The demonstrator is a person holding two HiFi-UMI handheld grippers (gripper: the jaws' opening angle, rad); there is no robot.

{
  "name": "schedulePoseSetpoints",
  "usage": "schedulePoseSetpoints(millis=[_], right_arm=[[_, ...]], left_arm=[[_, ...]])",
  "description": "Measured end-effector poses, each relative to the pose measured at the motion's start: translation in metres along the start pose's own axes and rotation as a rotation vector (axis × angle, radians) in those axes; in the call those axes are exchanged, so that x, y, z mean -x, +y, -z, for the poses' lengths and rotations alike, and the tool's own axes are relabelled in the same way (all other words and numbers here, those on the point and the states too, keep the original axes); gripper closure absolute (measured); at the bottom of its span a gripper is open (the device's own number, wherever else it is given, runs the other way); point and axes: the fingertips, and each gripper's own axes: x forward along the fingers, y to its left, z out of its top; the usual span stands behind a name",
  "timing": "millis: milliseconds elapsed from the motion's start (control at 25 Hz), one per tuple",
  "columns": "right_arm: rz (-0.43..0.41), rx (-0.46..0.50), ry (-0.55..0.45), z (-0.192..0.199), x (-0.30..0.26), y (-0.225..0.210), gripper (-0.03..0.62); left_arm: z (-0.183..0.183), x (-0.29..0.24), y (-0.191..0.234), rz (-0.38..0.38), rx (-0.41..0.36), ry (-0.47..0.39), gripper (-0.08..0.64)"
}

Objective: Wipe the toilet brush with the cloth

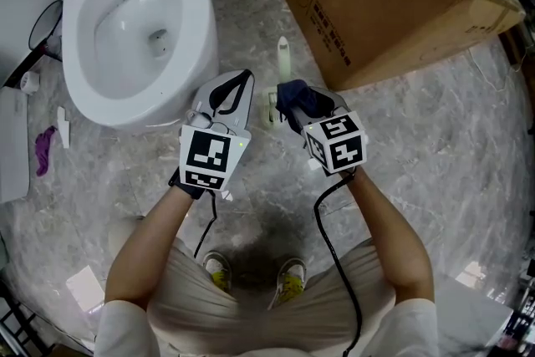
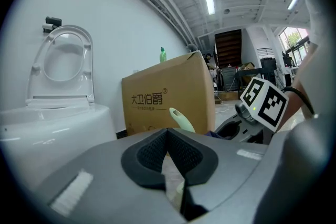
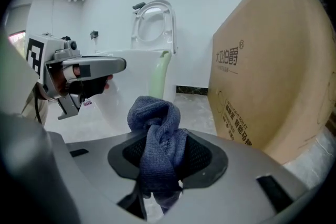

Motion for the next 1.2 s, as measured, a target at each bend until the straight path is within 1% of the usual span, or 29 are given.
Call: schedulePoseSetpoints(millis=[160, 240, 360, 480, 600, 680, 760, 840, 1000, 1200], right_arm=[[0.029, 0.011, -0.057, -0.022, 0.012, -0.006, 0.433], [0.046, 0.013, -0.085, -0.033, 0.019, -0.011, 0.433], [0.069, 0.009, -0.149, -0.054, 0.035, -0.017, 0.433], [0.077, 0.008, -0.255, -0.082, 0.057, -0.013, 0.433], [0.037, 0.030, -0.386, -0.111, 0.082, 0.012, 0.433], [0.016, 0.026, -0.445, -0.125, 0.091, 0.026, 0.434], [0.017, 0.013, -0.427, -0.123, 0.085, 0.030, 0.436], [0.017, -0.008, -0.357, -0.104, 0.068, 0.029, 0.436], [0.025, -0.063, -0.213, -0.060, 0.034, 0.021, 0.436], [-0.002, -0.264, -0.114, -0.020, 0.011, 0.010, 0.437]], left_arm=[[-0.003, 0.002, 0.009, -0.029, 0.025, -0.011, 0.558], [-0.003, 0.003, 0.011, -0.030, 0.040, -0.007, 0.558], [-0.003, 0.005, 0.010, -0.017, 0.040, 0.001, 0.558], [-0.007, 0.008, 0.010, -0.003, 0.038, -0.001, 0.558], [-0.008, 0.009, 0.012, -0.001, 0.052, 0.004, 0.558], [-0.006, 0.008, 0.015, -0.009, 0.076, 0.023, 0.558], [-0.006, 0.007, 0.014, -0.008, 0.101, 0.029, 0.558], [-0.008, 0.008, 0.011, 0.002, 0.100, 0.025, 0.558], [-0.004, 0.011, 0.007, 0.016, 0.070, 0.030, 0.558], [0.009, 0.013, 0.006, 0.025, 0.070, 0.059, 0.558]])
